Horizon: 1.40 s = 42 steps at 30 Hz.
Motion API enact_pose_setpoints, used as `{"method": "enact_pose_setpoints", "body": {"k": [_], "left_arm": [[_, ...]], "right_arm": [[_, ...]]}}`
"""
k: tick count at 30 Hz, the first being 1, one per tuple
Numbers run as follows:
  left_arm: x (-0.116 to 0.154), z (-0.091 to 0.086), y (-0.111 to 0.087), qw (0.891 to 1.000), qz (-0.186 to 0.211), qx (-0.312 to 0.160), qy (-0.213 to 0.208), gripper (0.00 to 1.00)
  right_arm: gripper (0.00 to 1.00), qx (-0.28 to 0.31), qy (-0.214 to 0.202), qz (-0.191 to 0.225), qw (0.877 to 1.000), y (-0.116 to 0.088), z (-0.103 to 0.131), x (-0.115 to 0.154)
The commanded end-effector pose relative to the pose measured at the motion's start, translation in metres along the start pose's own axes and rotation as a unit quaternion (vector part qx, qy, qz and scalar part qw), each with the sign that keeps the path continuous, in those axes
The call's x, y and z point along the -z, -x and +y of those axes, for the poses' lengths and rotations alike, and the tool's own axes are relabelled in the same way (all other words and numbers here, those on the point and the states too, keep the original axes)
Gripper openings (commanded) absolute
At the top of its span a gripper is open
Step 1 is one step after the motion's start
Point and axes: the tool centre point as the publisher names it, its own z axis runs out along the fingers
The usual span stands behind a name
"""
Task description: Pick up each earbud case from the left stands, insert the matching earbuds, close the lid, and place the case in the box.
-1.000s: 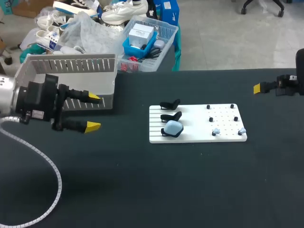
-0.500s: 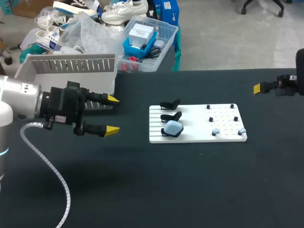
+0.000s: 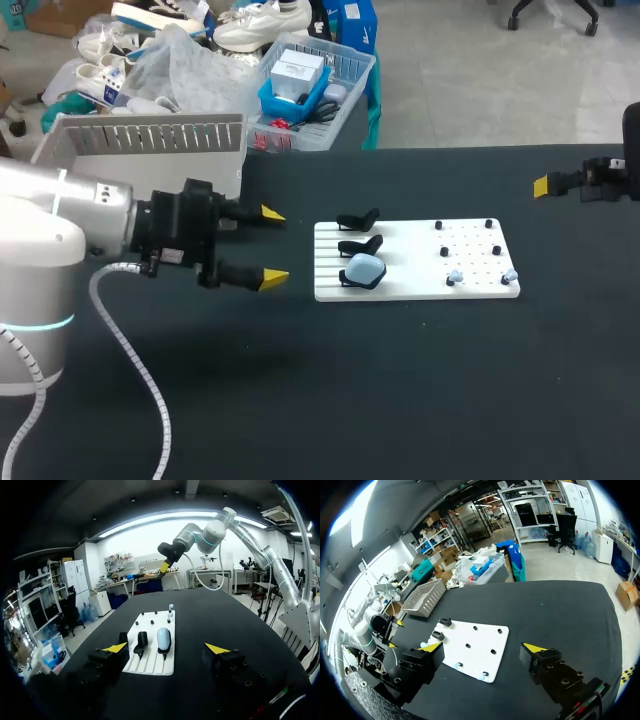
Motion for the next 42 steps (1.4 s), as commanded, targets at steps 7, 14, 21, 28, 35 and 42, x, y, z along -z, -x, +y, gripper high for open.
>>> {"method": "enact_pose_setpoints", "body": {"k": [7,14,21,28,35,42], "left_arm": [[-0.034,0.013,-0.013,0.999,0.002,0.019,0.030,1.00],[-0.043,0.015,-0.016,0.999,0.000,0.021,0.032,1.00],[-0.052,0.005,-0.015,1.000,-0.001,0.010,0.020,1.00],[-0.061,-0.009,-0.014,1.000,0.012,0.005,-0.026,1.00],[-0.072,-0.012,-0.016,0.998,0.030,0.028,-0.047,1.00],[-0.081,-0.006,-0.016,0.996,0.041,0.064,-0.051,1.00]], "right_arm": [[1.00,-0.001,-0.003,0.001,1.000,0.001,0.001,0.000],[1.00,-0.001,-0.003,0.001,1.000,0.001,0.001,0.000],[1.00,-0.001,-0.003,0.001,1.000,0.001,0.001,0.000],[1.00,-0.001,-0.003,0.001,1.000,0.001,0.001,0.000],[1.00,-0.001,-0.003,0.001,1.000,0.001,0.001,0.000],[1.00,-0.001,-0.003,0.001,1.000,0.001,0.001,0.000]]}}
